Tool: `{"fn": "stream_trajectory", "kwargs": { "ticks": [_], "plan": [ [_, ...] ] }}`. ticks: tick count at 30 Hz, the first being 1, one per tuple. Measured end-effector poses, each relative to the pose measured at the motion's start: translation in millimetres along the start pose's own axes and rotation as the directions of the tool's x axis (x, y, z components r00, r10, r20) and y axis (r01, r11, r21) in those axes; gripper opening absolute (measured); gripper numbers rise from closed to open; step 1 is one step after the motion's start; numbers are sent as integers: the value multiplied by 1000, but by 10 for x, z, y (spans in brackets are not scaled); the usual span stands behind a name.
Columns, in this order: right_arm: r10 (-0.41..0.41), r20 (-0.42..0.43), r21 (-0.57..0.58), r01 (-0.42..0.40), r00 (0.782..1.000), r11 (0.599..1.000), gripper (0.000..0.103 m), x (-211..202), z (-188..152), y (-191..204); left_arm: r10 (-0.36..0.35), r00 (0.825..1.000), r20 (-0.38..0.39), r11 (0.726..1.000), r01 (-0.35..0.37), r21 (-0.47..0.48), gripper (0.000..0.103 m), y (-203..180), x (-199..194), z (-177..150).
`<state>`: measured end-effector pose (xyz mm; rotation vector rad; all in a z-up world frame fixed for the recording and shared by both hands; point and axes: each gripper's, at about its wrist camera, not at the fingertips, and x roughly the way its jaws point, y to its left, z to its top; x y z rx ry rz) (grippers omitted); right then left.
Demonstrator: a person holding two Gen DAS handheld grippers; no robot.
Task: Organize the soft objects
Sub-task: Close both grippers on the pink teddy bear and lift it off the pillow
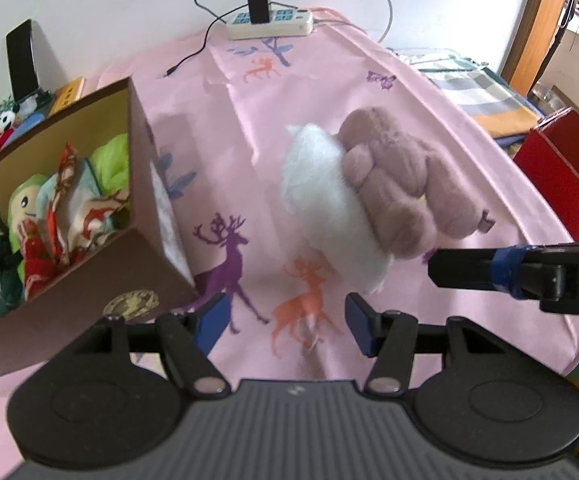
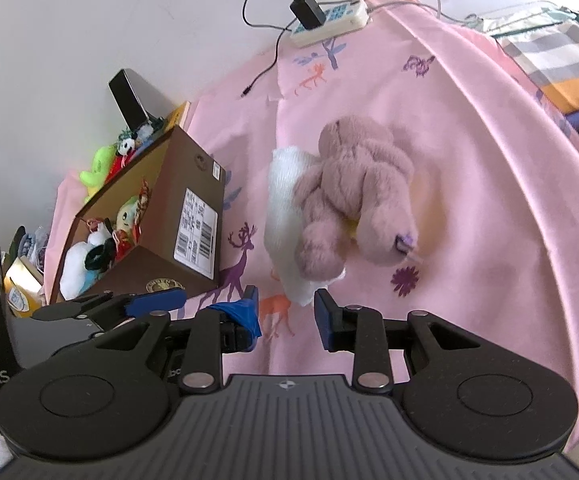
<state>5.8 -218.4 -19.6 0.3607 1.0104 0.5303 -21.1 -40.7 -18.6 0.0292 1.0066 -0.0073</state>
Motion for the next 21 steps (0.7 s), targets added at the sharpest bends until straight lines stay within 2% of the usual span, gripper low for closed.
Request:
{"fn": "stream_trajectory", "kwargs": {
  "ticks": [5,9,17,21],
  "plan": [
    [20,52,-17,-19,998,1000,13,-154,146,-68,-52,998,34,999,52,-15,57,-94,-30,127],
    [-14,99,-1,14,995,1000,13,-203,272,-211,-94,994,59,995,95,-12,59,-188,-21,221],
    [-48,75,138,37,996,990,14,-37,424,-610,-167,984,58,986,167,3,60,-329,152,369],
    [-27,78,166,14,997,986,14,58,530,-699,-234,969,78,972,233,20,61,-368,224,478]
  ]
}}
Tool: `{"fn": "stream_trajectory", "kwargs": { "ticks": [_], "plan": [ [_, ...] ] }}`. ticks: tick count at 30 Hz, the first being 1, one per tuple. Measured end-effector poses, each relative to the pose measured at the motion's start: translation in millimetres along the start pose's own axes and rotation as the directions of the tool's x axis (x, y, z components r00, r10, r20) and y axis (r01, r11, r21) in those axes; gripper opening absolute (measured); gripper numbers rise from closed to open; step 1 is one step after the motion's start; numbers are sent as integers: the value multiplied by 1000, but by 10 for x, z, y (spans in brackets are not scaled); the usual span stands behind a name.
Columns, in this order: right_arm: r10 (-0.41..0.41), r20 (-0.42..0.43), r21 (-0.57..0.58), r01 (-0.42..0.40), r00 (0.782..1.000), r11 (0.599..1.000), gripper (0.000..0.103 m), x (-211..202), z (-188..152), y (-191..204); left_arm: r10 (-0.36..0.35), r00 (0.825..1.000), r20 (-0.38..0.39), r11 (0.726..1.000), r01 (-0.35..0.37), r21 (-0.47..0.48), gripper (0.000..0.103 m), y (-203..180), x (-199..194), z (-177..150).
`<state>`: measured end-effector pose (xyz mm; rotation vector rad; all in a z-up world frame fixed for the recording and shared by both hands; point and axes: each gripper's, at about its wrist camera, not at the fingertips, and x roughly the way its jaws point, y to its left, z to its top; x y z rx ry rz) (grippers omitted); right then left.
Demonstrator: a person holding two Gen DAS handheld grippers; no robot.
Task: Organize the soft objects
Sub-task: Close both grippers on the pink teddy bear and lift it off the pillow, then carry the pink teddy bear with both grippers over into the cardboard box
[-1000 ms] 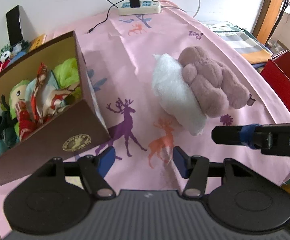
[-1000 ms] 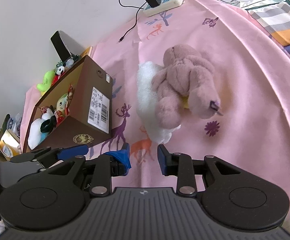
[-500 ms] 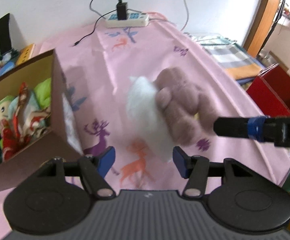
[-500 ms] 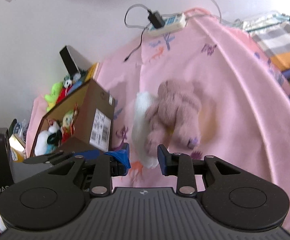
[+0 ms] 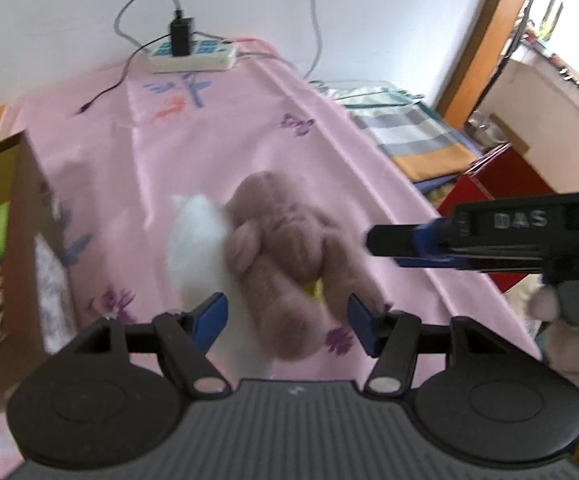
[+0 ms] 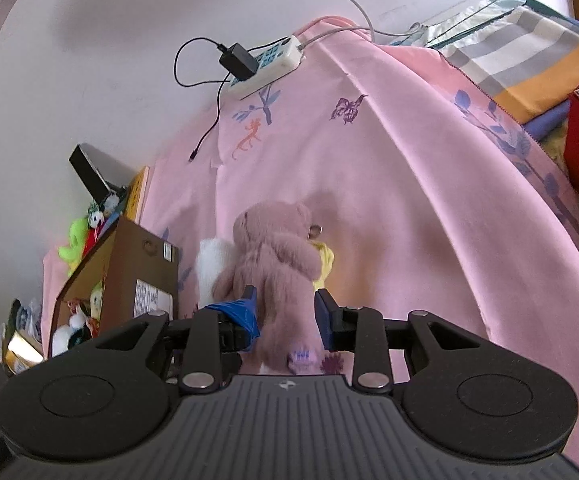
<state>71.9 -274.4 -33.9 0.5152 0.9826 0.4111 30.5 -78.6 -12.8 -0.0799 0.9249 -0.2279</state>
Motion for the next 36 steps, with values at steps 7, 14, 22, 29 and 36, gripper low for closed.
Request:
{"fn": "stream_trajectory", "kwargs": {
  "ticks": [7,14,22,29,36],
  "plan": [
    [15,-12,-5,-15,1000,1000,15,228,225,-60,-26,1000,14,999,26,21,62,7,197,175],
    [42,-54,-26,-43,998,999,18,476,369,-81,-29,999,17,999,28,46,66,51,354,271],
    [53,-84,-33,-56,995,998,20,724,447,-120,-33,999,3,997,33,71,82,83,514,336],
    [76,-94,-80,-84,993,993,20,730,423,-41,-50,999,16,996,48,77,80,73,544,318],
    [149,-119,-88,-159,982,983,17,600,334,-30,-93,995,47,991,87,104,54,8,414,261]
  ]
}}
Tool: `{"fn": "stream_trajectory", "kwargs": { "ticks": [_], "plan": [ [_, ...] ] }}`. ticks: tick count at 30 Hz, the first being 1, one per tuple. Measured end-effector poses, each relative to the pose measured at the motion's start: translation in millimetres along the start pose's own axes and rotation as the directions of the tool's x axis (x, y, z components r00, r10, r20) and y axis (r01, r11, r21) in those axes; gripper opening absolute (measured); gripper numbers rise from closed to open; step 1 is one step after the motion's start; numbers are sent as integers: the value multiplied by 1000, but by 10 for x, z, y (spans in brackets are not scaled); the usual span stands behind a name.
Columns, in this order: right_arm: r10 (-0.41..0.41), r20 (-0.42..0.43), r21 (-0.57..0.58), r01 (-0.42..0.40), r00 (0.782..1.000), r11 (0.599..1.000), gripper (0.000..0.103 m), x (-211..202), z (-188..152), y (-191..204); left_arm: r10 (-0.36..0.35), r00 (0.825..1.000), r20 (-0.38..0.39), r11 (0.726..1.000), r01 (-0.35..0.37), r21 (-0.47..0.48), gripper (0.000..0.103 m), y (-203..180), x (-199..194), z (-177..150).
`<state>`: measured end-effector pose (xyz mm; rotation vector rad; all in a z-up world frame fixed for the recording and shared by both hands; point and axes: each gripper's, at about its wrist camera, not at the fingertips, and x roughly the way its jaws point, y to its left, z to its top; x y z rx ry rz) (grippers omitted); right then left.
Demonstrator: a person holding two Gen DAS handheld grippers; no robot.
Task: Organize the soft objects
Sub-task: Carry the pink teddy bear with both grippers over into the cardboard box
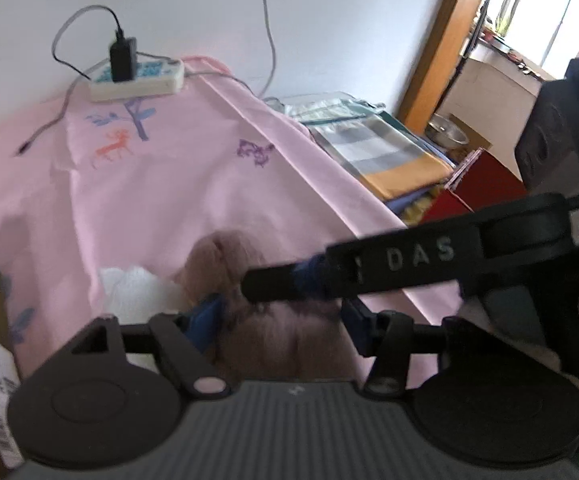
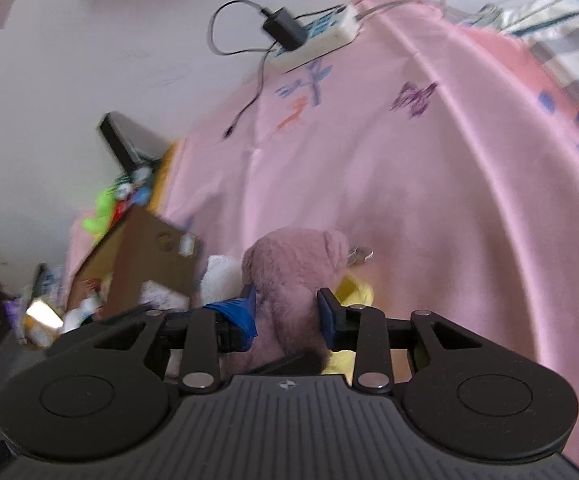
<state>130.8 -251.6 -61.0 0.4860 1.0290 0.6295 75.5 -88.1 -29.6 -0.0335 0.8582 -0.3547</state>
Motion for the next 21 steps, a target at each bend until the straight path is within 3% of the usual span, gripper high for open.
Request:
{"fn": "stream_trajectory", "kwargs": {
  "ticks": [4,10,21],
  "plan": [
    [-29,3,-28,29,1000,999,16,-33,-77,54,-10,1000,2,1000,10,17,51,-41,-27,-31],
    [-29,-9,25,29,1000,999,20,-56,-162,56,-25,999,21,1000,25,0,48,-70,-117,-96],
    [6,80,-53,-2,997,999,18,-406,-448,394,-17,993,119,997,7,81,48,-262,-640,-287]
  ]
}}
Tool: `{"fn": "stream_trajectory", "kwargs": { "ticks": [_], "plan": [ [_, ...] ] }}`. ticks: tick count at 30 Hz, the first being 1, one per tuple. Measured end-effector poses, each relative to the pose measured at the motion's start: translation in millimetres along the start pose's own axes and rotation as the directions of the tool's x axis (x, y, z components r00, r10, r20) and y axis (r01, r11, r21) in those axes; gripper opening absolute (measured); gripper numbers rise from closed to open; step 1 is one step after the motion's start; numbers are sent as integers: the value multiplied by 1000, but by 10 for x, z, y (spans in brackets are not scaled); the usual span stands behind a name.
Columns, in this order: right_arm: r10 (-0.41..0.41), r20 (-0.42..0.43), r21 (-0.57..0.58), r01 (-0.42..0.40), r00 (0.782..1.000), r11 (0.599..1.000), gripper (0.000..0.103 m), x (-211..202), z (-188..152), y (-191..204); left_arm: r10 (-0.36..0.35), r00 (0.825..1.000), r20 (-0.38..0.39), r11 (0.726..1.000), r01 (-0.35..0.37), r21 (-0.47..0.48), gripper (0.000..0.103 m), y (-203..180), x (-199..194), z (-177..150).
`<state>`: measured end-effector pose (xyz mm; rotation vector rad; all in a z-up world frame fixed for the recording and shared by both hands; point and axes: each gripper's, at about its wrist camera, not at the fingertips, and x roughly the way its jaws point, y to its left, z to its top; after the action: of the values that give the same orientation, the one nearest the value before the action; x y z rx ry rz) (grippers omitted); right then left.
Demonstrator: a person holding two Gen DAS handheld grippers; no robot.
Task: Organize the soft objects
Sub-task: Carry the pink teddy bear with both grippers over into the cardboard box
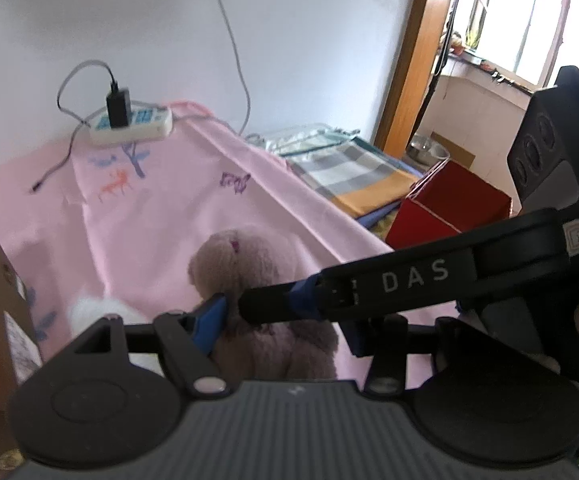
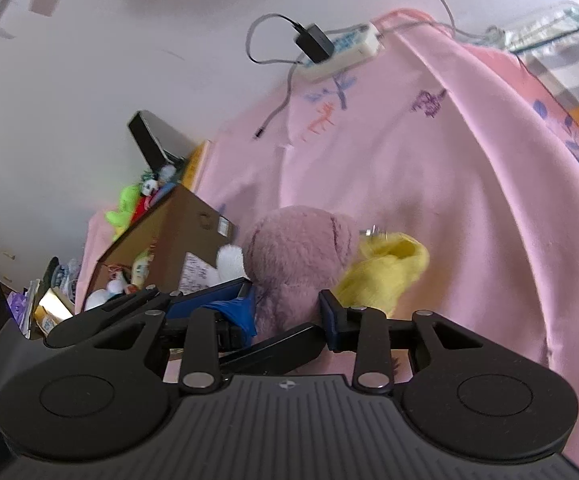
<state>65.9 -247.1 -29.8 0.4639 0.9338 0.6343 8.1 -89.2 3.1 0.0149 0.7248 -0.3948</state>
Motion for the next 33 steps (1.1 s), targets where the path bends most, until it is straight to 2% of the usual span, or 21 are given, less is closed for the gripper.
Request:
{"fn": "stream_trajectory", "kwargs": {
  "ticks": [7,17,25,33],
  "plan": [
    [27,36,-61,-25,999,998,18,-75,-119,330,30,998,60,999,-31,13,48,33,-387,-102],
    [84,12,-130,-82,996,988,18,83,-223,835,109,987,118,994,-106,-29,48,289,-915,-275],
    [150,-15,-201,-150,989,968,18,293,-242,1306,198,965,170,980,-189,-69,48,594,-1337,-339],
    [234,11,-263,-223,972,939,18,500,-88,1786,278,927,252,961,-266,-79,48,978,-1679,-185]
  ]
}}
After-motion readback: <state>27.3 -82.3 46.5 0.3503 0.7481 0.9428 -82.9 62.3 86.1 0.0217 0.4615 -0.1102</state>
